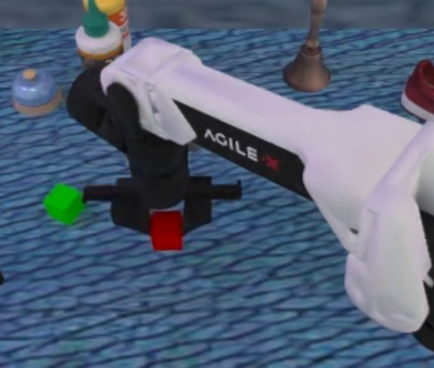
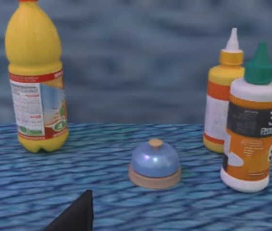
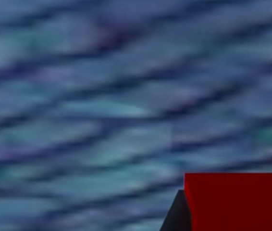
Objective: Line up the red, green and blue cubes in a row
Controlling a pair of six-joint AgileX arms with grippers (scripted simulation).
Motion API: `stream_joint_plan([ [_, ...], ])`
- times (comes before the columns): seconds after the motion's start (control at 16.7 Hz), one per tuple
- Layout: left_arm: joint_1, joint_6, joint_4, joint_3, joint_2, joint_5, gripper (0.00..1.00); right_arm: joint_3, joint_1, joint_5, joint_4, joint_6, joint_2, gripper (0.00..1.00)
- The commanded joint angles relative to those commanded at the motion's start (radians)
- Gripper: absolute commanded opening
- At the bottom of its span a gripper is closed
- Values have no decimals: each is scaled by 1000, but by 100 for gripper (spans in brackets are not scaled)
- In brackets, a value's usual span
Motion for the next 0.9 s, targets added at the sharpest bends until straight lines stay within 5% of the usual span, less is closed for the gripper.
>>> stream_joint_plan([
  [0.48, 0, 0, 0, 0, 0, 0, 100, -137, 4, 1, 114, 2, -34, 0],
  [0.9, 0, 0, 0, 0, 0, 0, 100, -137, 4, 1, 114, 2, -34, 53],
])
